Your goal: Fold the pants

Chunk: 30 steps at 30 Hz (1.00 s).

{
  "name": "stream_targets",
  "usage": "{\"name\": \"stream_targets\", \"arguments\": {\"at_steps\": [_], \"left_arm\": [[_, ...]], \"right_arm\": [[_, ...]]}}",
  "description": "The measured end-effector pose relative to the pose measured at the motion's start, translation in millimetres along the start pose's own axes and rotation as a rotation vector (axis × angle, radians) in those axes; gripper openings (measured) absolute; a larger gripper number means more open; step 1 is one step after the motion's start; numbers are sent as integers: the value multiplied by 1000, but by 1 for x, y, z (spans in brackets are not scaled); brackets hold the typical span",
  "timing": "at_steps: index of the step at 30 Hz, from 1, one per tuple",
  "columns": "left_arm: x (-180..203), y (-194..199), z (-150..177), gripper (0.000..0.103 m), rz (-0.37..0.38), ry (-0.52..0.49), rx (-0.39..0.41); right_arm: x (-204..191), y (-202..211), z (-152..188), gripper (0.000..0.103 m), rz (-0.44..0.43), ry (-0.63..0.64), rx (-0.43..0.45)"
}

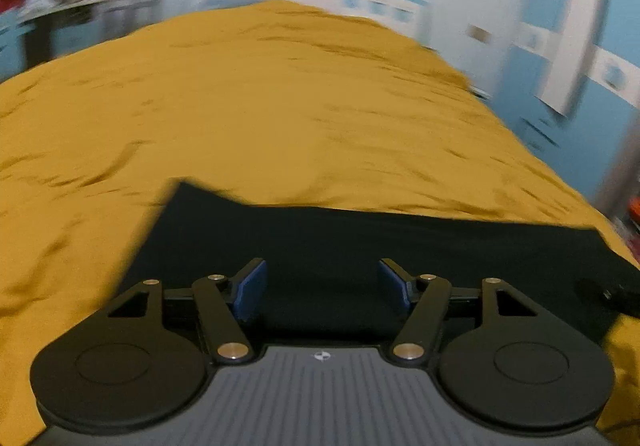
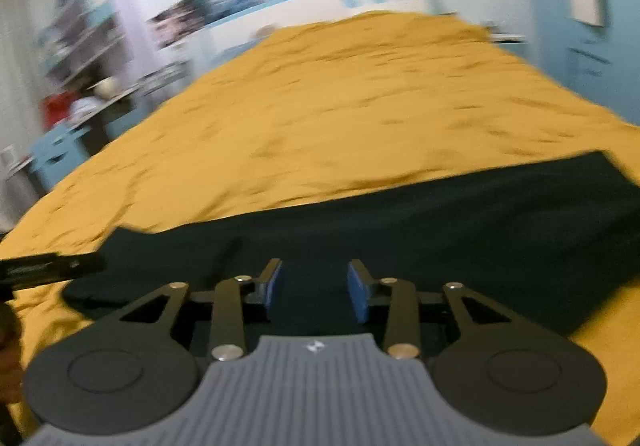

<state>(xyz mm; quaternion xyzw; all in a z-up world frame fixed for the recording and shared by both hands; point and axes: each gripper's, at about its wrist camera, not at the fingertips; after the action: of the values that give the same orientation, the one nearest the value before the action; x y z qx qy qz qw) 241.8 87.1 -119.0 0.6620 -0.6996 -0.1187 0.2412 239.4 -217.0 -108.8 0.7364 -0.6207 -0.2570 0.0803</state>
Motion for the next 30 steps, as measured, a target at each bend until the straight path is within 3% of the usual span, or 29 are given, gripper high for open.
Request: {"name": "stream_targets", "arguments": {"at_steps": [3, 6, 10, 16, 21, 30], "left_arm": [[49, -10, 0, 75, 88, -57, -10], [90, -26, 0, 76, 155, -97, -23], [134, -50, 4, 77, 198, -133, -52], [166, -68, 35, 77, 193, -172, -131], [170, -75, 60, 79, 177, -212, -170], [167, -77, 65, 83, 192, -183, -170]], "right_arm": [[57, 19, -2, 39, 121, -96, 20], [113, 34, 0, 61, 216, -258, 36], [168, 44, 4, 61, 236, -476, 66], [226, 37, 6, 60, 222, -794, 135], [246, 21, 3, 59, 292, -851, 201], [251, 20, 14, 31, 313, -824, 221]]}}
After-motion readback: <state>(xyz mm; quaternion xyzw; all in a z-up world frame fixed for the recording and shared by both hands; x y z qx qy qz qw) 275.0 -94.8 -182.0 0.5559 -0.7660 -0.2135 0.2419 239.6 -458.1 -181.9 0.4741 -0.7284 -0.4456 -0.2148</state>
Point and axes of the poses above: each gripper's, at about its wrist camera, not at the fingertips, and y roughly against the way its jaws point, x to its right, z to its underside, and after that the axes turned 9 degrees about x, right-handed
